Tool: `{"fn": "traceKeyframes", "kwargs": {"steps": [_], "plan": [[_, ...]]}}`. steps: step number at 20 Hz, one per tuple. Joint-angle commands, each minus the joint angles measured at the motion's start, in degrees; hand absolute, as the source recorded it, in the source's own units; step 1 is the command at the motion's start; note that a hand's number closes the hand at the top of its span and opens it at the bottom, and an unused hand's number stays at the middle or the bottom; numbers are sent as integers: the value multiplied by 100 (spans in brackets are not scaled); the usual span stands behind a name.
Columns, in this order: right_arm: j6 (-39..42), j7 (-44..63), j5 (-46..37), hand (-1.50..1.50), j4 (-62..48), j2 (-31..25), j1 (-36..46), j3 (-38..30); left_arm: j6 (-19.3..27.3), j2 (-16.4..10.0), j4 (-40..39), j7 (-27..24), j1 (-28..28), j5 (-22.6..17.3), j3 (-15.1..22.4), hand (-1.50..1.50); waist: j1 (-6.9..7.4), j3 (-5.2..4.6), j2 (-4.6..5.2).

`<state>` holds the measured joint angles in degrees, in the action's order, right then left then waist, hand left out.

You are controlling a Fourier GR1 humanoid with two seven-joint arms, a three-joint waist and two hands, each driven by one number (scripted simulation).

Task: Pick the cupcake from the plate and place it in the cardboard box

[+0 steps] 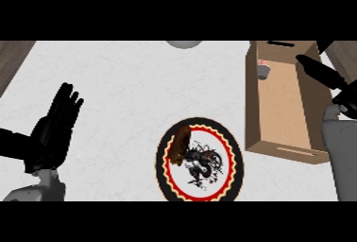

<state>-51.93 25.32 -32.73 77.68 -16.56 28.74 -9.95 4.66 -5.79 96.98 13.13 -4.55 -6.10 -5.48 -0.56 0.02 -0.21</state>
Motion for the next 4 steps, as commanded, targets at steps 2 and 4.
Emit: {"fn": "traceKeyframes", "kwargs": {"steps": [2,4], "plan": [[-75,5,57,-150,895,74,-717,-122,160,137,-186,-134,-276,264,179,0,29,-2,15],[-23,-1,-47,-150,1526,282,-1417,73,-178,-179,-229,76,-296,-204,-236,0,15,-4,10]]}}
